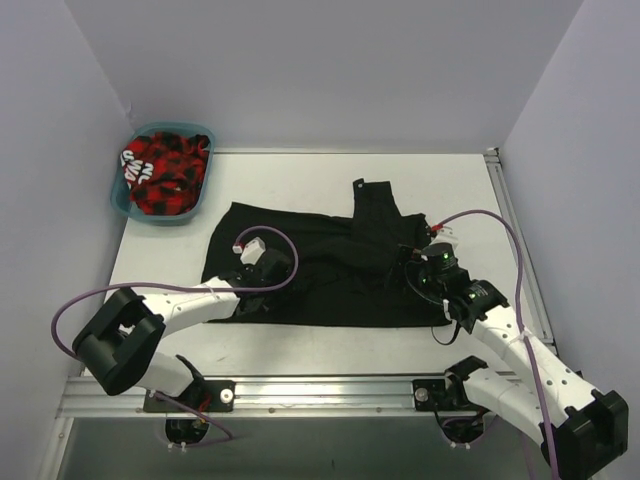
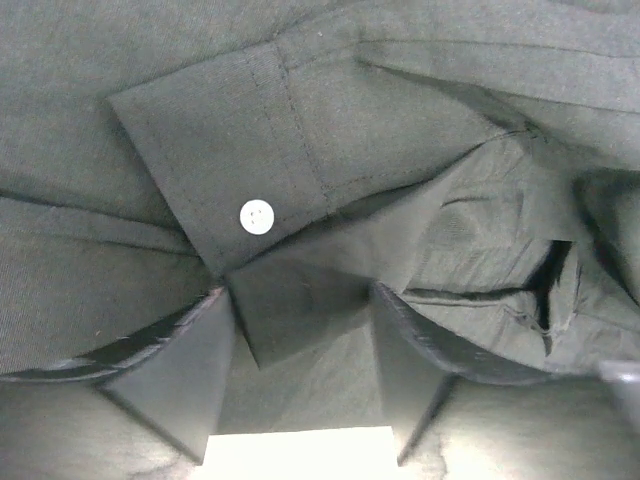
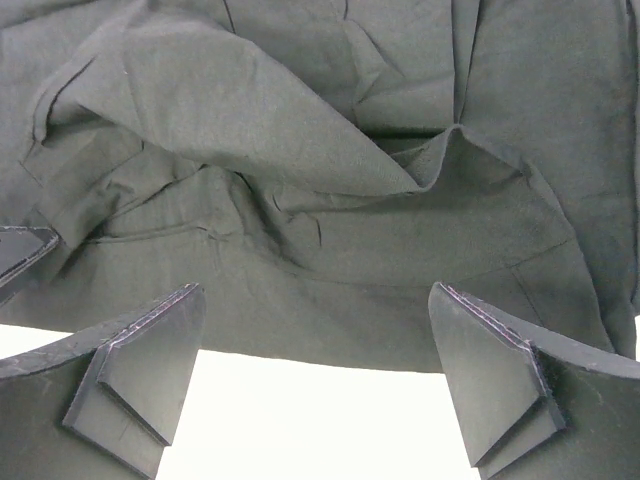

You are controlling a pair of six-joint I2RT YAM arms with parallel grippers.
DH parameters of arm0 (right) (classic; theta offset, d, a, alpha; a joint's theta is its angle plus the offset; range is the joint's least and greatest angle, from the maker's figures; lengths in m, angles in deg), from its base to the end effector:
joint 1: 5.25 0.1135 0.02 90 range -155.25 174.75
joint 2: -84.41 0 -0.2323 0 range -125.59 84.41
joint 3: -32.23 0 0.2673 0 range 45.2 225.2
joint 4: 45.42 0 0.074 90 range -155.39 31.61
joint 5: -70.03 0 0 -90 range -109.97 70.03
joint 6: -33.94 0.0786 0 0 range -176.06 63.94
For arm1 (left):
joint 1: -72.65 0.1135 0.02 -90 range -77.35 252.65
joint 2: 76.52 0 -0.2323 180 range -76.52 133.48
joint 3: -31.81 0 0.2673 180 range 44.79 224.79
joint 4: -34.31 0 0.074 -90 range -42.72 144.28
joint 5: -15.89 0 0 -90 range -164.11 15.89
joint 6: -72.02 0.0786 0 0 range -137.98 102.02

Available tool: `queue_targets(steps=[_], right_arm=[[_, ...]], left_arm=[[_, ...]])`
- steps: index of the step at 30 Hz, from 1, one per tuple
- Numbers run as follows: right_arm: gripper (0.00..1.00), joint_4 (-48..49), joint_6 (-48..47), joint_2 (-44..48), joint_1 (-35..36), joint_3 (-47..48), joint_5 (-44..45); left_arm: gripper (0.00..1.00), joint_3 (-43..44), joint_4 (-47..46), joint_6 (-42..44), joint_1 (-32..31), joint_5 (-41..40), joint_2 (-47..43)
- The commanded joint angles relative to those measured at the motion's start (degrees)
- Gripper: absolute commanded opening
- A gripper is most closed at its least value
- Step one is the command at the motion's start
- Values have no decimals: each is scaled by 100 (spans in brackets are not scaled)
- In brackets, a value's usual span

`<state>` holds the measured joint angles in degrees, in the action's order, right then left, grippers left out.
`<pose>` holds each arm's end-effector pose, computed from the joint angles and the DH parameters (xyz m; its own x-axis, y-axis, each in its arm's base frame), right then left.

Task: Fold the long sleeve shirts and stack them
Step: Fold the shirt

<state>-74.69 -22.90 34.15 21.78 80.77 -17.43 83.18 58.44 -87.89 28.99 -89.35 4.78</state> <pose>0.2416 0.1193 0.2056 -0.6138 0.3003 -0.7301 -0.1009 0.8874 0.4498 0.2345 -0.1952 0.0884 -0.7219 -0.5636 -0.4015 -0.3596 0.8013 -0.4781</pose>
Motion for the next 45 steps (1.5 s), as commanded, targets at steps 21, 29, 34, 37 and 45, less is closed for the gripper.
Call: queue_targets(steps=[21,29,34,37,45], right_arm=[[100,250,146,288,-13,-226,88],[100,4,67,403,-22,-86,369],[99,-128,41,508,-22,-42,457],[99,-190,23,579,-22,-24,484],[98,-278,-3,658,-22,-50,501]], left_arm=[[0,1397,437,1391,-160,-497,27],[0,2997,1924,2507,-160,-287,-553],[0,3569,2312,2623,-160,188,-782],[0,3666,2435,2631,-152,416,-1010],[0,3062,2743,2702,-143,926,-1757]])
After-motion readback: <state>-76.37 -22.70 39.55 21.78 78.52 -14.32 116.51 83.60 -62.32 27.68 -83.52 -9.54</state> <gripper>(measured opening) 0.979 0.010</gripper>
